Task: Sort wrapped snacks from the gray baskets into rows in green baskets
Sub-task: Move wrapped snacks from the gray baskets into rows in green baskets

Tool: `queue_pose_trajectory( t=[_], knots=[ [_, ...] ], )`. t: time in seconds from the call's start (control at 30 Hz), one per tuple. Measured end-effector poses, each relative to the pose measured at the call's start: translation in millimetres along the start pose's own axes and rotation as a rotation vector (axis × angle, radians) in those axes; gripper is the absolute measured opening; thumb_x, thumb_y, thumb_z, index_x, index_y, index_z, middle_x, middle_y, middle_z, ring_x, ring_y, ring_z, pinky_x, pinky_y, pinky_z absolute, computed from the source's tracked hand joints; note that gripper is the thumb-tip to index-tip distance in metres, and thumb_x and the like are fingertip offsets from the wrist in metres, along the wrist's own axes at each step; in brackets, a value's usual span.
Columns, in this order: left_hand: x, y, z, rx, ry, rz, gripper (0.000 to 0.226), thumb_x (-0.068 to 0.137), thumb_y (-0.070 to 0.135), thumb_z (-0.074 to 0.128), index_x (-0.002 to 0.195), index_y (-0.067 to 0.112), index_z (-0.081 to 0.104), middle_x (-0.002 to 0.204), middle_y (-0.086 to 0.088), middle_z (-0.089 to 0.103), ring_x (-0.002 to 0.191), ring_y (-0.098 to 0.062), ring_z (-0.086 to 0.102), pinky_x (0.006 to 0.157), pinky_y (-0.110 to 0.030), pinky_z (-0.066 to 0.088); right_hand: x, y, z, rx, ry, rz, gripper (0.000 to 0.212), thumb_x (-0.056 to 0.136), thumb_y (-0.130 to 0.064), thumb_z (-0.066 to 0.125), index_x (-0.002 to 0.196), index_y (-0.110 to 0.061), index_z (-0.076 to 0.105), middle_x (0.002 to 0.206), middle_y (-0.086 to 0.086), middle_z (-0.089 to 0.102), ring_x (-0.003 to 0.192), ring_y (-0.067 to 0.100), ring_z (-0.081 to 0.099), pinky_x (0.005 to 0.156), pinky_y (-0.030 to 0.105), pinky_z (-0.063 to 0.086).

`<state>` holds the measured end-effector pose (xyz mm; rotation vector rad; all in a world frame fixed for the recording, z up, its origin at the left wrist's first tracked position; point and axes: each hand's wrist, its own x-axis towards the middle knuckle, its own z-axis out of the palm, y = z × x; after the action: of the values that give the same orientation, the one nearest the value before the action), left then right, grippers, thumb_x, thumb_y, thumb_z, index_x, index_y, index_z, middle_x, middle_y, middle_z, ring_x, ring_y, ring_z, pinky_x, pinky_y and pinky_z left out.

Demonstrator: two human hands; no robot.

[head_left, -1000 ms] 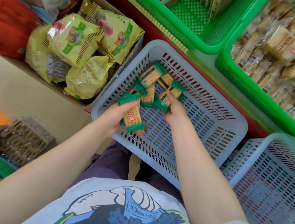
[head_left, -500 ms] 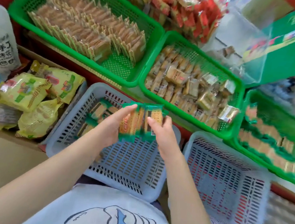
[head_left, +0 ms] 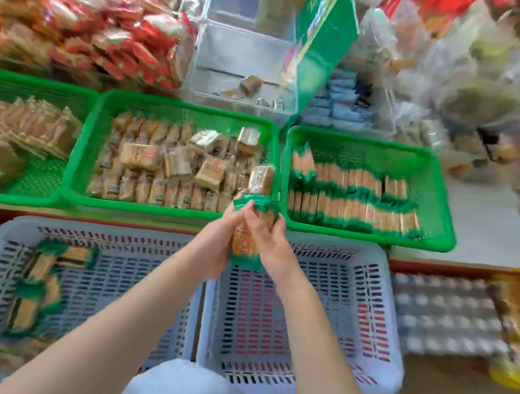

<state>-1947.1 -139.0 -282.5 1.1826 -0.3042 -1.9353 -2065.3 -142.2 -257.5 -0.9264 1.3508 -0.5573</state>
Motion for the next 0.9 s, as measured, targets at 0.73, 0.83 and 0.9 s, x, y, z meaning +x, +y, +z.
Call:
queue_pose_trajectory(
  t=[0.73,0.83,0.9],
  knots=[
    [167,-51,56,1.714,0.468,0.291,0.113,0.082,0.084,0.036,0.159,0.018,-0.013,0.165,0.0,-0.023,0.151,-0.016,-0.024,0.124,-0.047,-0.01,220,-58,-189,-0.7,0.617,-0.089,0.093,0.09,-0.061,0.059,0.152,-0.004,0.021,0.151,0.015,0.039,0.134,0.034,0.045,0.101,0.043,0.044],
    [167,-51,57,1.745,0.469,0.268,0.114,0.081,0.085,0.036,0.158,0.018,-0.015,0.164,-0.001,-0.026,0.15,-0.017,-0.026,0.124,-0.047,-0.01,245,-53,-181,-0.838,0.576,-0.093,0.093,0.089,-0.065,0.057,0.151,-0.004,0.026,0.15,0.017,0.038,0.134,0.034,0.043,0.104,0.045,0.043],
    [167,-52,58,1.76,0.469,0.262,0.114,0.081,0.086,0.033,0.158,0.018,-0.015,0.164,-0.001,-0.027,0.15,-0.017,-0.027,0.123,-0.047,-0.012,253,-49,-180,-0.908,0.519,-0.096,0.086,0.09,-0.068,0.052,0.147,-0.004,0.037,0.149,0.017,0.039,0.135,0.034,0.041,0.106,0.045,0.04]
  ],
)
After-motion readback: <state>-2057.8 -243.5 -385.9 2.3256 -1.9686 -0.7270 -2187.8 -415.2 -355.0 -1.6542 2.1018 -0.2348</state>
